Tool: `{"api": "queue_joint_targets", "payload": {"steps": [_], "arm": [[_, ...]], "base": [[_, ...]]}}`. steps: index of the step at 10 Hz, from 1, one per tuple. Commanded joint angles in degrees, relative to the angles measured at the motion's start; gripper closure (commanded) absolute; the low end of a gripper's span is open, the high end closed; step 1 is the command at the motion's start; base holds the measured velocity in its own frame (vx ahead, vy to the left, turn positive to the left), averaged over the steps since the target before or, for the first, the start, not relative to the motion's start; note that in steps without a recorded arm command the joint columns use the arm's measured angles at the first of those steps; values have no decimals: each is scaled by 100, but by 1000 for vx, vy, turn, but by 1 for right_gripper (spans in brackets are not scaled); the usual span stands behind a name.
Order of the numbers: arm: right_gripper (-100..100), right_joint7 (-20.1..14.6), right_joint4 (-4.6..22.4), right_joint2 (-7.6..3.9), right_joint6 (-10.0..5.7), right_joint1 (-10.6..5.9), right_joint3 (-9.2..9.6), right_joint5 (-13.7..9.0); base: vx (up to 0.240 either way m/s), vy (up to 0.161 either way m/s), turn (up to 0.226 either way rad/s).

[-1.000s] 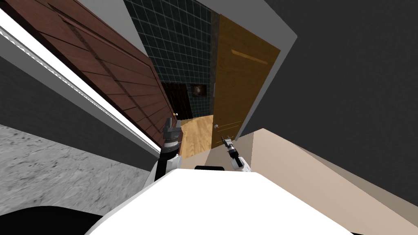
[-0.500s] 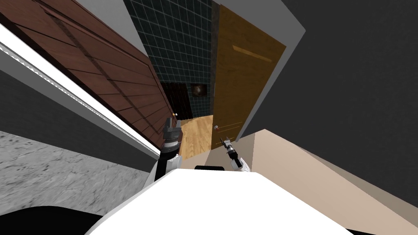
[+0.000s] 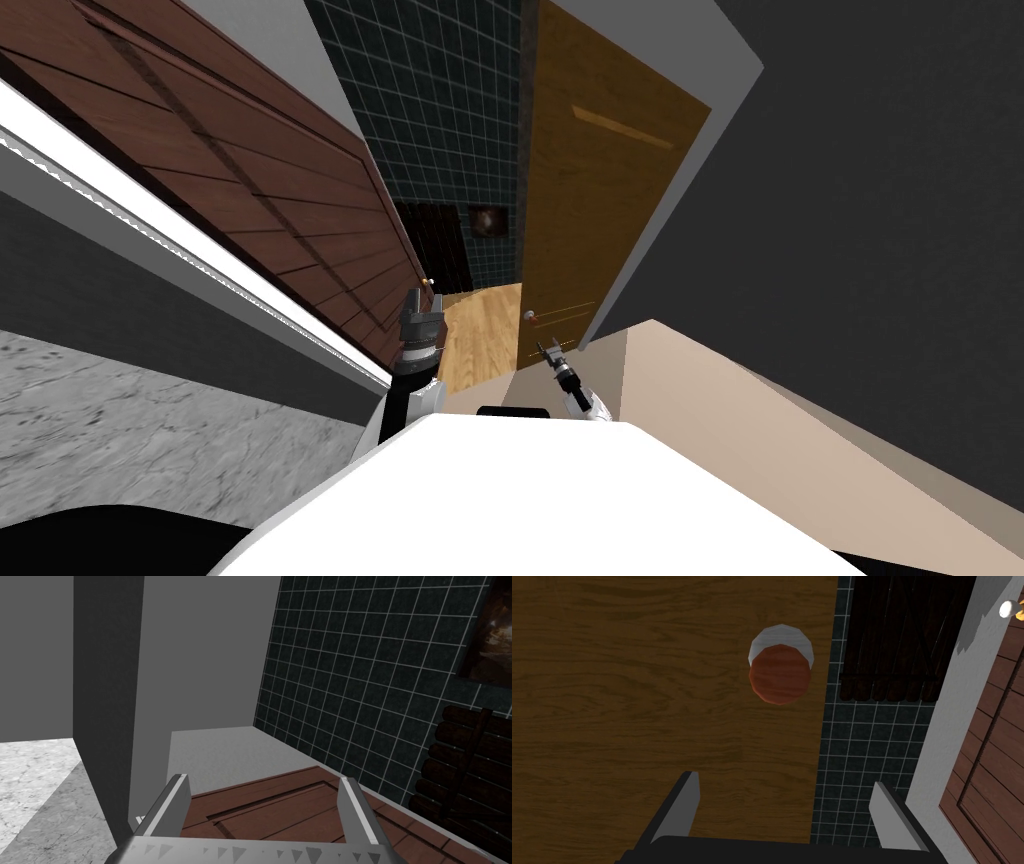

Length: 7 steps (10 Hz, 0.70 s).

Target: Push the door open

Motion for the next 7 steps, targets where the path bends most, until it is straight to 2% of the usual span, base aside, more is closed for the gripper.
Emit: {"api": "queue_joint_targets", "payload": {"steps": [1,2,4,7], "arm": [[-100,121,171,-1,-23,-66,3,54],[-100,207,309,1,-51,-120,1,90],[-100,193,268,4,-43,-102,-19,61],[-100,236,288,30,-31,-111,-49,45]], "base": [[63,-33,29],[58,-33,18],[75,2,19],[194,57,26]]}}
